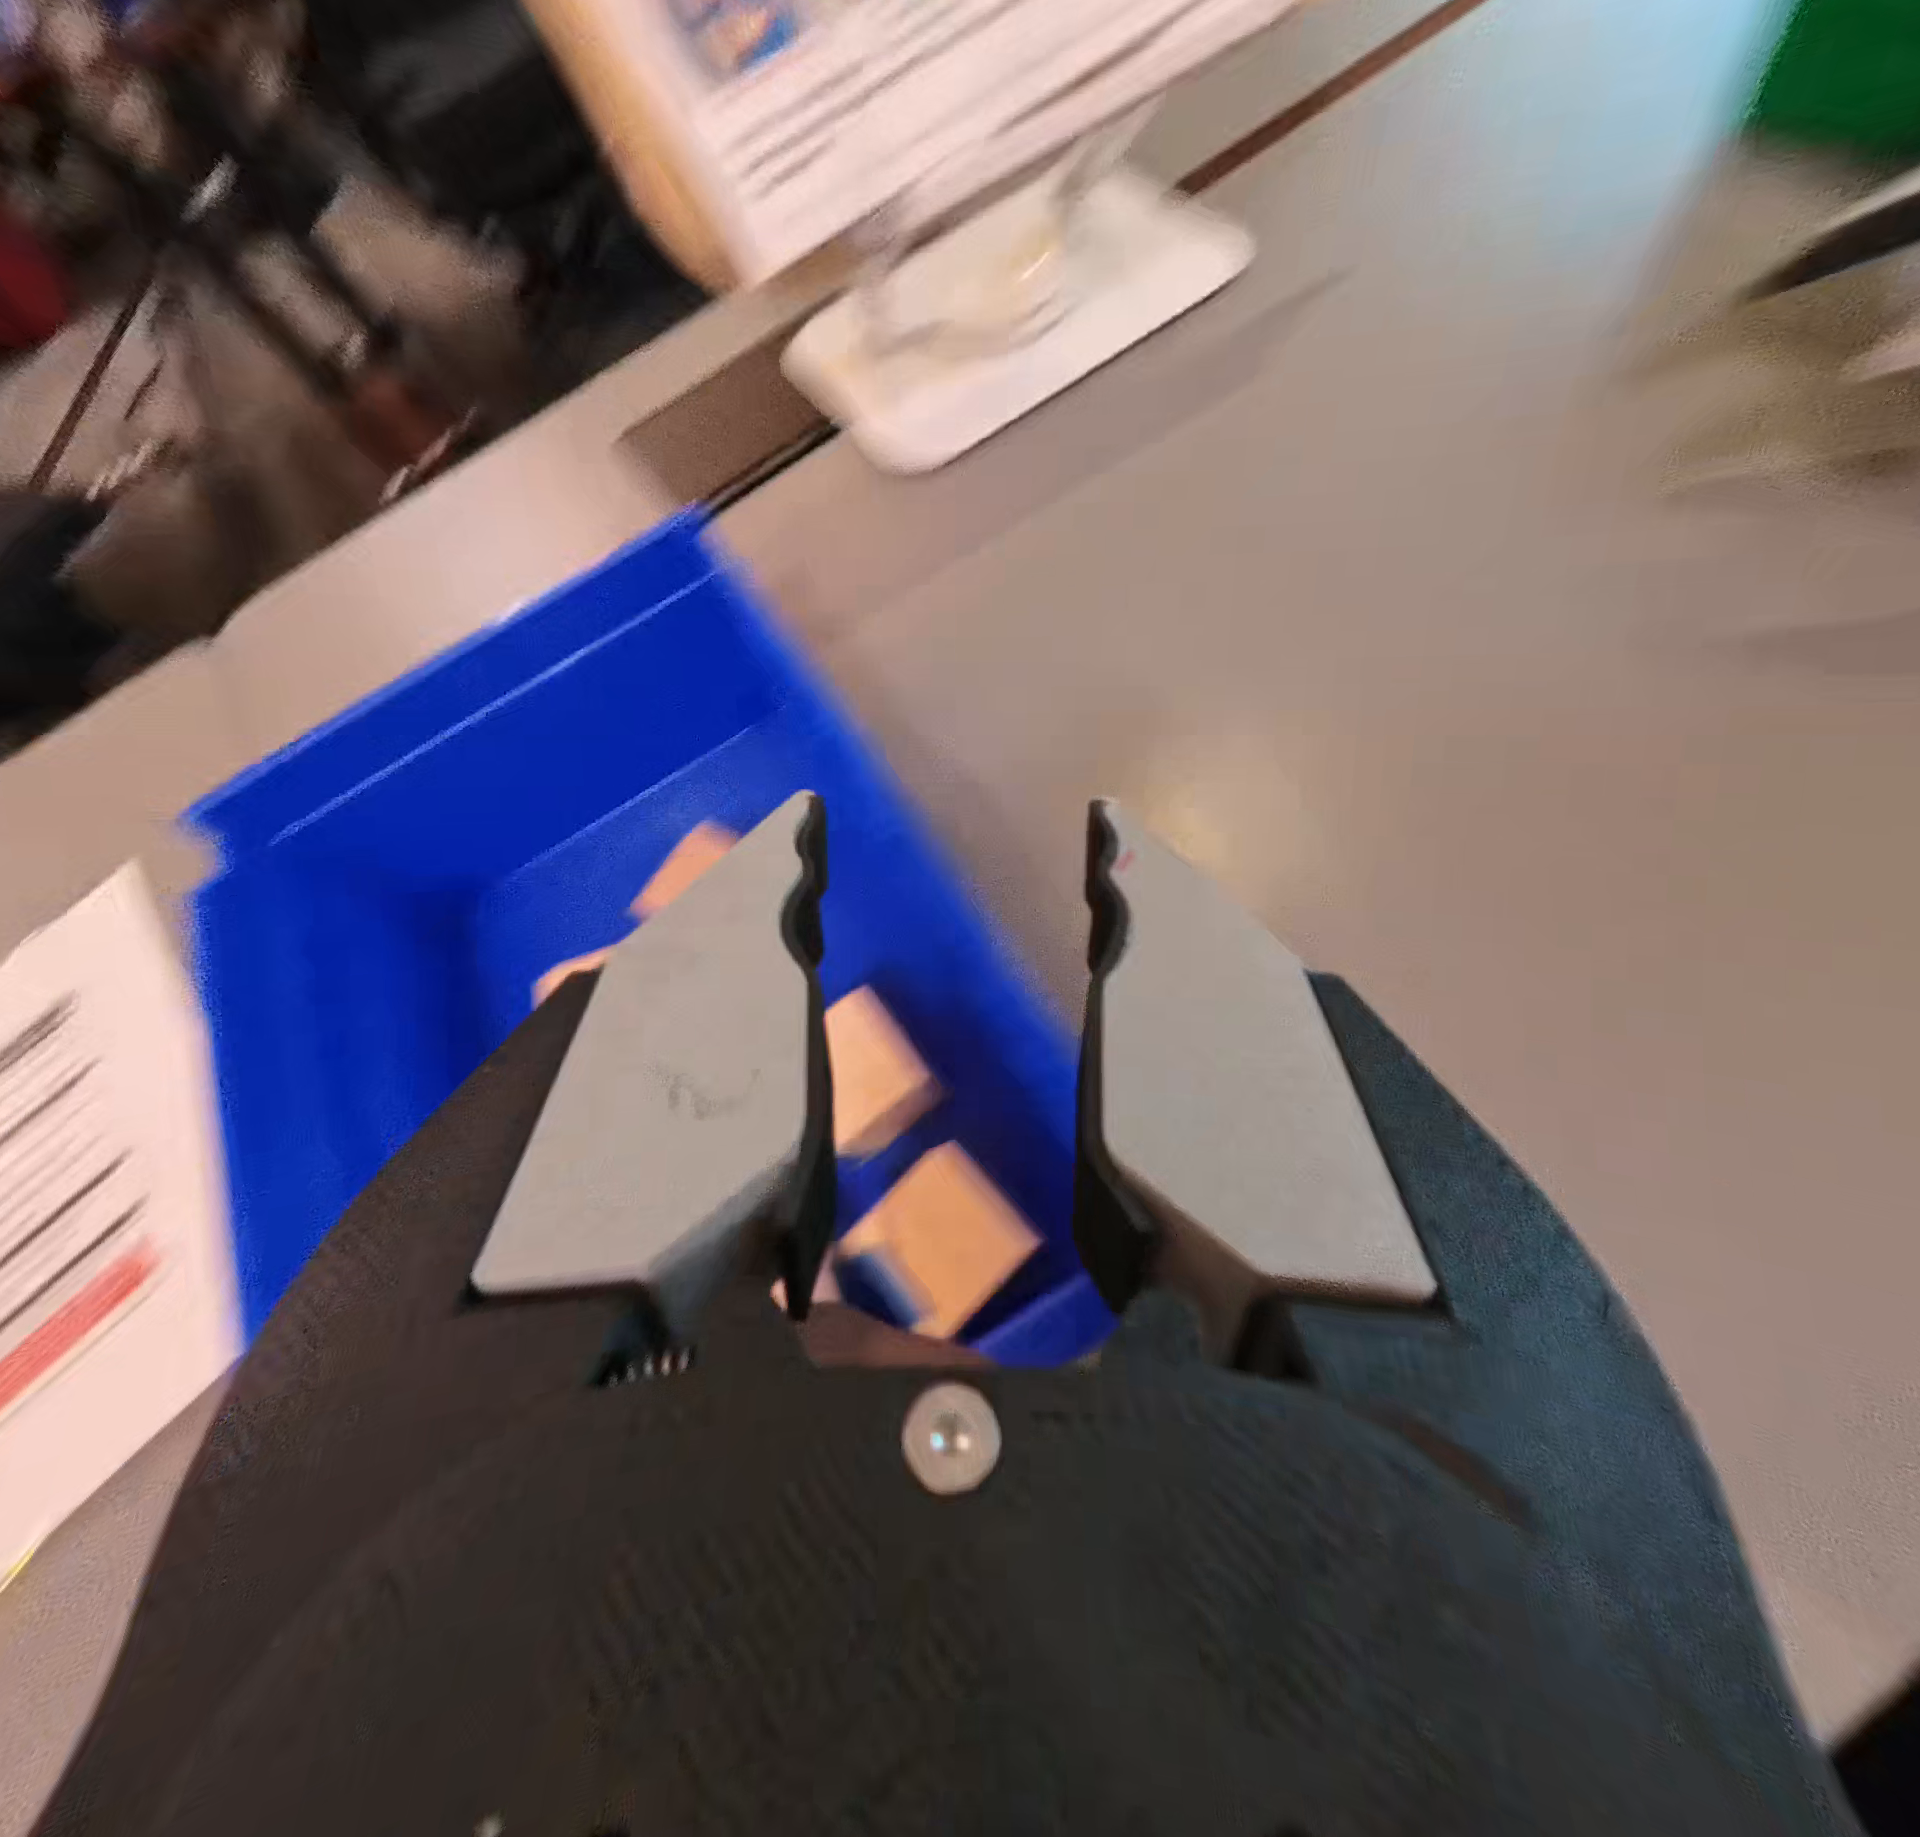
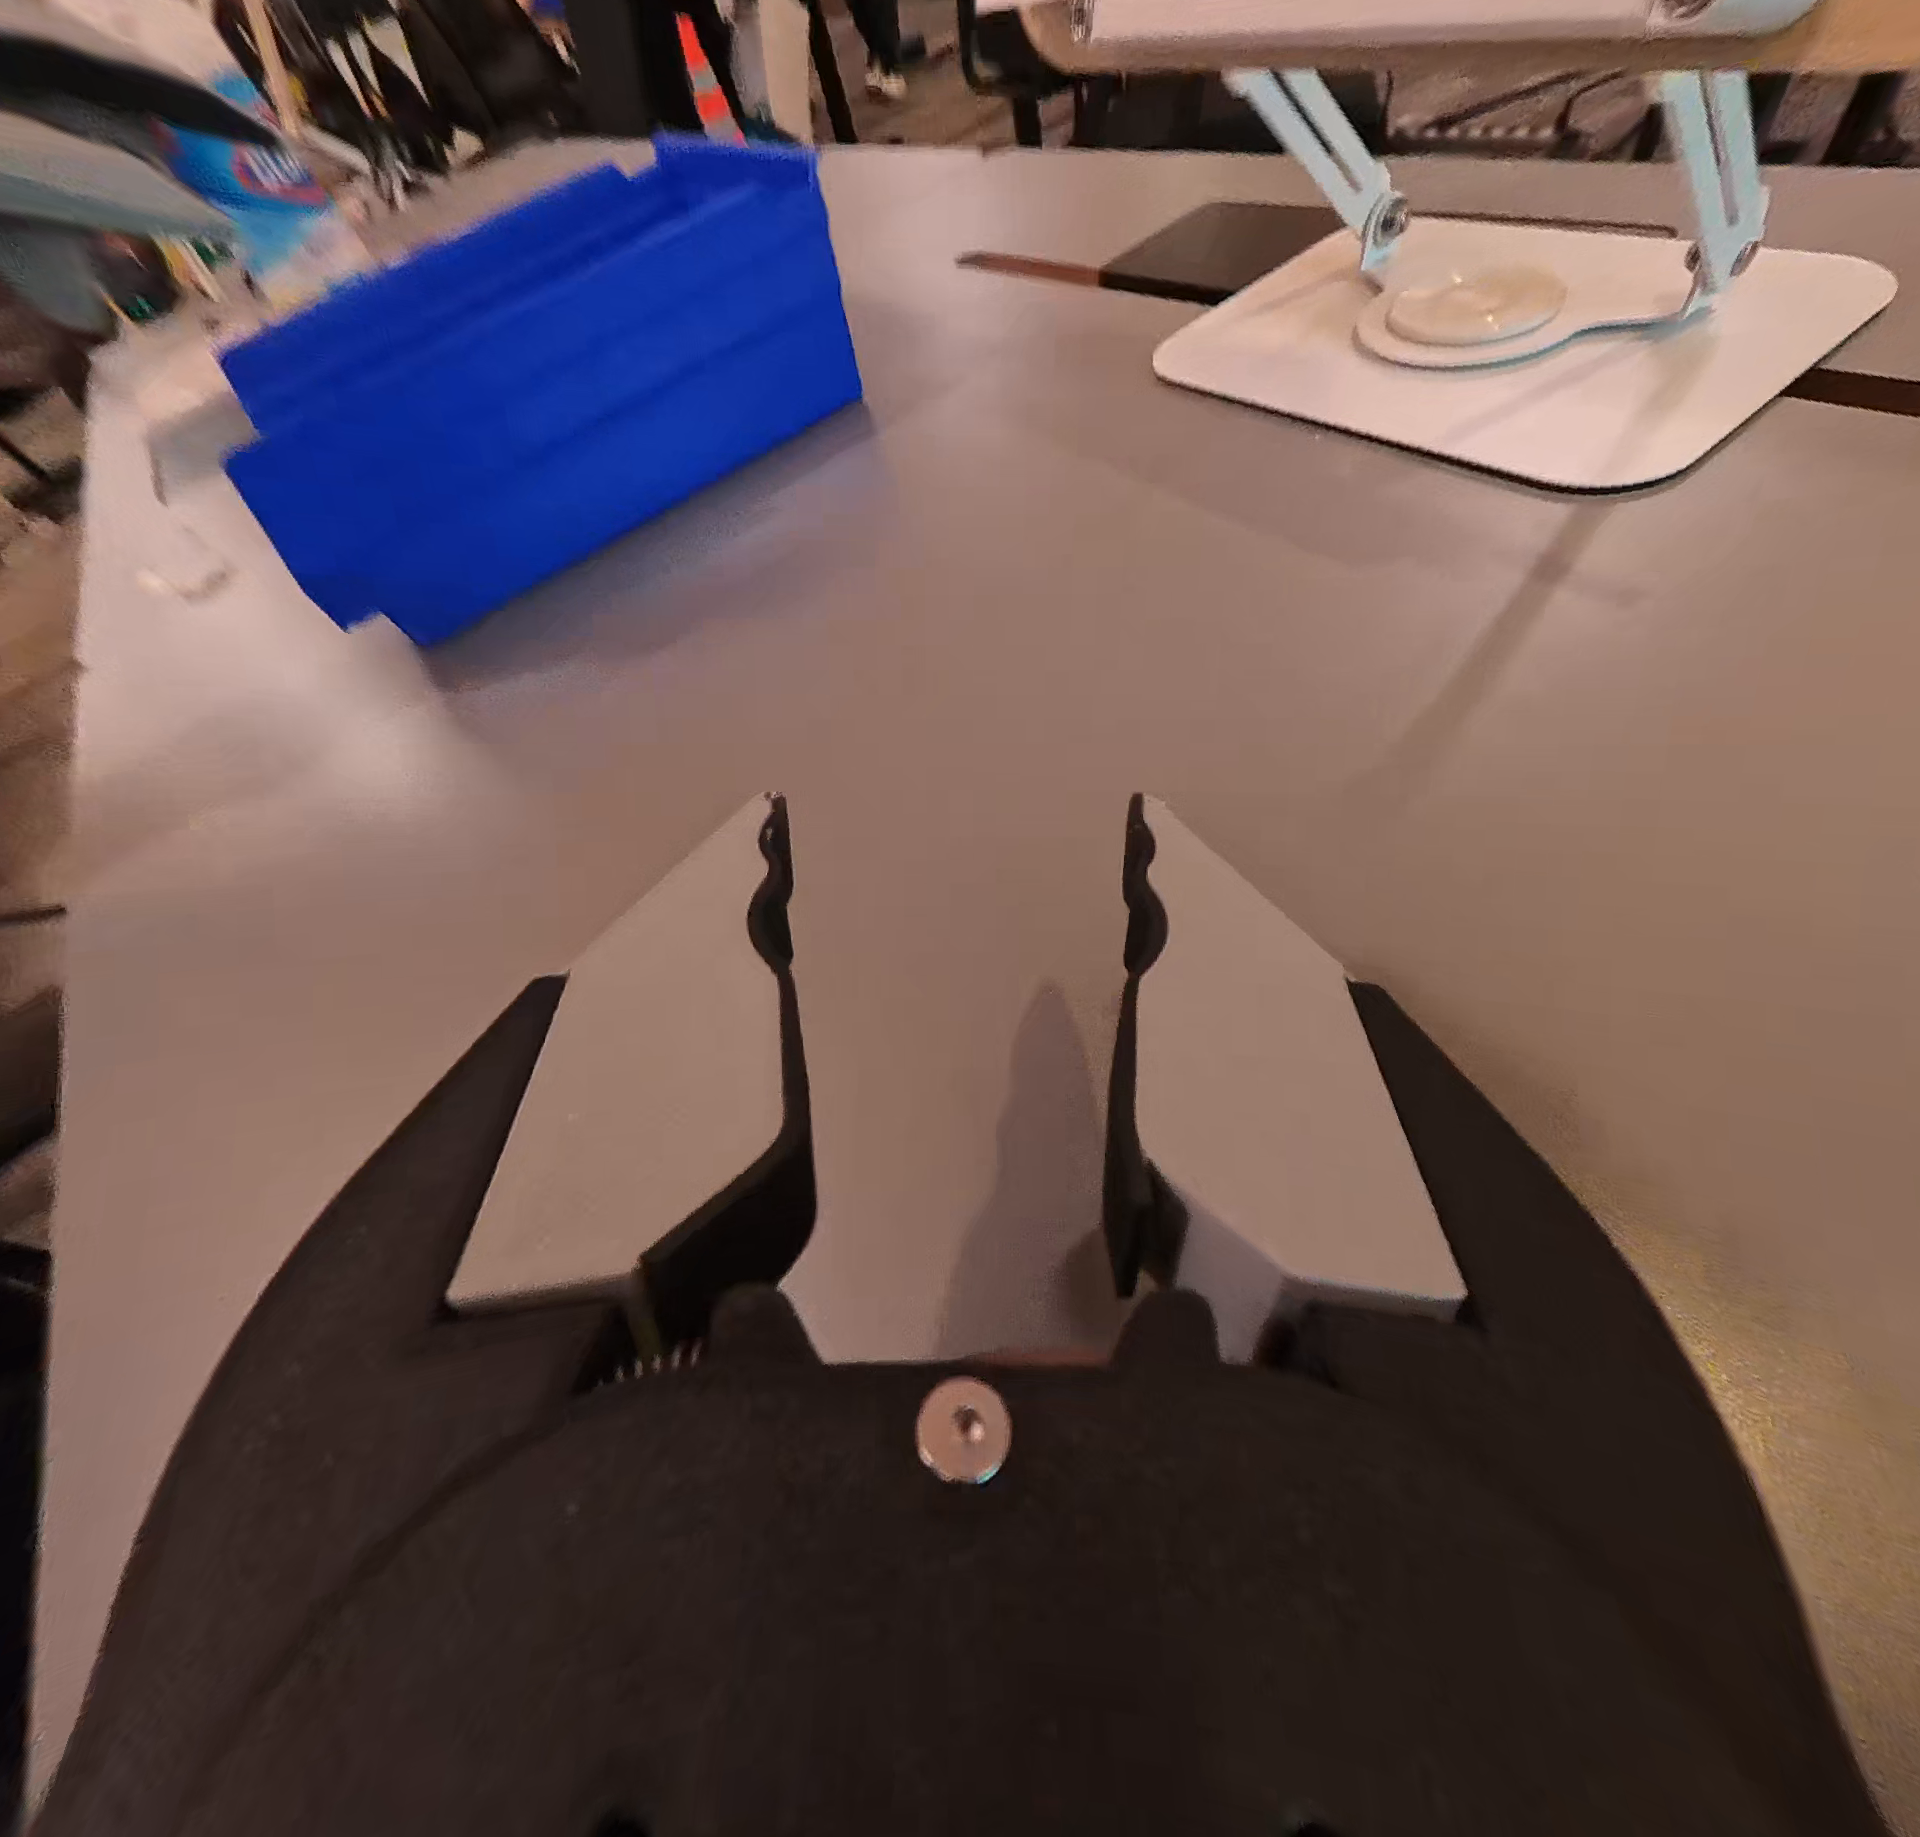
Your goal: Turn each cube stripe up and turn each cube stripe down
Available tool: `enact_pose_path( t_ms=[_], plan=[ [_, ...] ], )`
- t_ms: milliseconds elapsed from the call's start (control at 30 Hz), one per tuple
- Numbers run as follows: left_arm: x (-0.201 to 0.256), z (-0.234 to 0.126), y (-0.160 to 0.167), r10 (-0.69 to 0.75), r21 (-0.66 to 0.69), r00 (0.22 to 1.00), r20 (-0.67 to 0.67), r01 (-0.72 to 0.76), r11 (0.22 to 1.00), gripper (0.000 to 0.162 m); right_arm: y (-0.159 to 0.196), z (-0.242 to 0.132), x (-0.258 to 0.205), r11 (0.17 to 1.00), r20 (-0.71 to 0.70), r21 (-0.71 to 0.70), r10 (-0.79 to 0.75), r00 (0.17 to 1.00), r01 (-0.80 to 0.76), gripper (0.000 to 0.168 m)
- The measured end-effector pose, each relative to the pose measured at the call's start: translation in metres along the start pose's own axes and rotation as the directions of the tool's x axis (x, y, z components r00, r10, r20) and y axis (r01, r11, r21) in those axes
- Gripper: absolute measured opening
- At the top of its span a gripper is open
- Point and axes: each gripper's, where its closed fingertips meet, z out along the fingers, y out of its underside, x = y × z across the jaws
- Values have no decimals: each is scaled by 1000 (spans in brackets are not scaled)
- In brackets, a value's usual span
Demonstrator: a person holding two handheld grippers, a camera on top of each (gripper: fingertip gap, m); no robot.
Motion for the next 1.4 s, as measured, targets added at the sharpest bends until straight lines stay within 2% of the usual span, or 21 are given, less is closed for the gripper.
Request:
enact_pose_path(
  t_ms=[33, 133, 233, 367, 467, 567, 633, 767, 933, 1000, 1067, 1167, 1300, 1400],
  plan=[
    [-32, 6, 14, -25, -76, 998, 62, 30, 997, 50, -4, -2, 0, 1000, 9, 19, 18, 1000, -18, 62],
    [-96, 30, 56, -54, -261, 981, 188, 103, 960, 47, -6, -3, -1, 999, 12, 29, 16, 1000, -16, 61],
    [-128, 53, 90, -28, -397, 965, 260, 133, 908, 50, -2, 0, -2, 1000, -3, 8, -21, 1000, 21, 61],
    [-145, 73, 114, -107, -458, 951, 290, 236, 857, 51, 3, 4, -7, 998, -13, -17, -65, 998, 65, 60],
    [-136, 81, 135, -203, -531, 945, 258, 314, 787, 53, 4, 5, -10, 997, 0, -24, -75, 997, 75, 59],
    [-147, 79, 162, -131, -614, 940, 317, 308, 727, 50, 3, 6, -13, 997, 17, -21, -72, 997, 72, 58],
    [-150, 81, 165, -144, -592, 934, 328, 322, 739, 49, 2, 5, -16, 997, 30, -14, -70, 997, 70, 57],
    [-136, 81, 140, -238, -482, 941, 240, 328, 812, 47, -1, 3, -25, 998, 82, 6, -64, 995, 63, 55],
    [-111, 50, 68, -312, -246, 945, 97, 326, 913, 47, -3, 4, -47, 990, 150, 26, -138, 979, 135, 56],
    [-103, 37, 43, -315, -169, 947, 57, 320, 932, 46, 0, 7, -56, 984, 162, 19, -178, 971, 178, 56],
    [-84, 28, 18, -376, -83, 925, -53, 371, 925, 46, 1, 9, -66, 977, 188, 24, -212, 959, 212, 57],
    [-28, 23, -18, -409, -6, 870, -276, 424, 906, 46, 0, 11, -83, 959, 209, 54, -285, 936, 280, 60],
    [68, 39, -36, -318, 6, 848, -425, 354, 935, 46, -9, 11, -100, 918, 157, 133, -392, 906, 374, 64],
    [138, 57, -50, -332, 15, 765, -552, 408, 913, 46, -16, 8, -109, 901, 137, 187, -418, 898, 391, 64]
  ],
)
